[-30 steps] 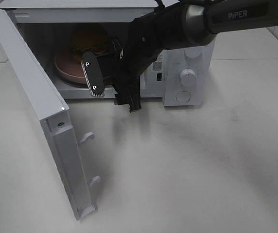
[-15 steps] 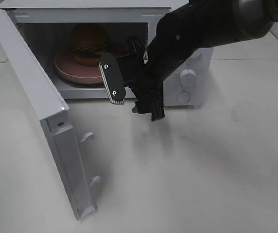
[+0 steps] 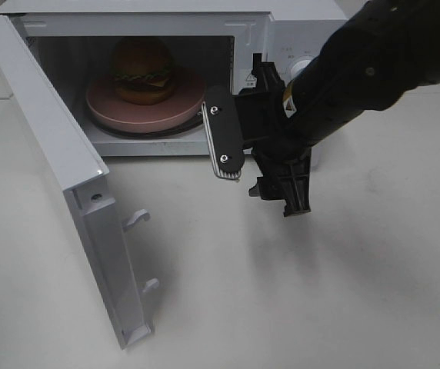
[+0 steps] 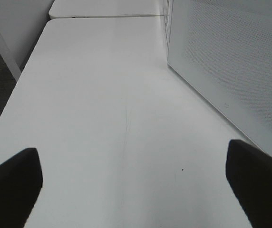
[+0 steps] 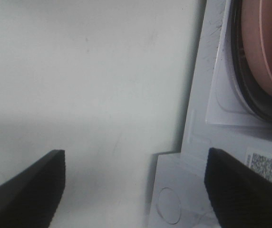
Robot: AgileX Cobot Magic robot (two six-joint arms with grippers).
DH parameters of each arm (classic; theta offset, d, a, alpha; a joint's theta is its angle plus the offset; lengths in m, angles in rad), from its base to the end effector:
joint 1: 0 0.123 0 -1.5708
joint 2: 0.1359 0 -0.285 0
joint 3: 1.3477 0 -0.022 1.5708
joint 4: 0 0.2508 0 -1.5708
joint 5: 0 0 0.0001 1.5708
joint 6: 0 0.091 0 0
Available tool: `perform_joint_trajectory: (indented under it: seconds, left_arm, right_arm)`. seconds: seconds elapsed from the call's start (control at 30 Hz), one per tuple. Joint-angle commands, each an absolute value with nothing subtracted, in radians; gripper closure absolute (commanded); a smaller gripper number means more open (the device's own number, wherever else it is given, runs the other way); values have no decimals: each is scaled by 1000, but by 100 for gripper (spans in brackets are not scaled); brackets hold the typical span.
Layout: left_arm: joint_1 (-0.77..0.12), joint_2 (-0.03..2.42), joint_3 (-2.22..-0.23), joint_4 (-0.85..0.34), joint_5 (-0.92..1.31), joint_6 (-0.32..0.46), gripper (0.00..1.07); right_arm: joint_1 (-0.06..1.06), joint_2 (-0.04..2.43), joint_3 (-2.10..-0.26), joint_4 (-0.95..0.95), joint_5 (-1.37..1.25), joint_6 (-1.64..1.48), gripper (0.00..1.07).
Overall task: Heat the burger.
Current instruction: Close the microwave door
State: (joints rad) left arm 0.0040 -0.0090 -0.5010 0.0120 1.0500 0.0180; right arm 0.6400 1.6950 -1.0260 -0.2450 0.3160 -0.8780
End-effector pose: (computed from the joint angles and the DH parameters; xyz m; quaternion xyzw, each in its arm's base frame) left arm -0.0059 0.0009 0.2784 0.0057 0.8478 0.0118 0.5302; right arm 0.2865 0.2047 0.2085 -0.7152 0.6129 -0.1126 0.3166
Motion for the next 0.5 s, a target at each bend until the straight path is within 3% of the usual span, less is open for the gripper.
perform_joint_trajectory:
  seconds: [0.03,0.5]
  left_arm:
    - [-1,-28,-498,14,1036,17,3]
    - [-1,-28,-498,14,1036,17,3]
  right_arm:
    - [640,1648,-987,-251,318,-842,31]
    - [640,1350,-781,-221,452,-350,31]
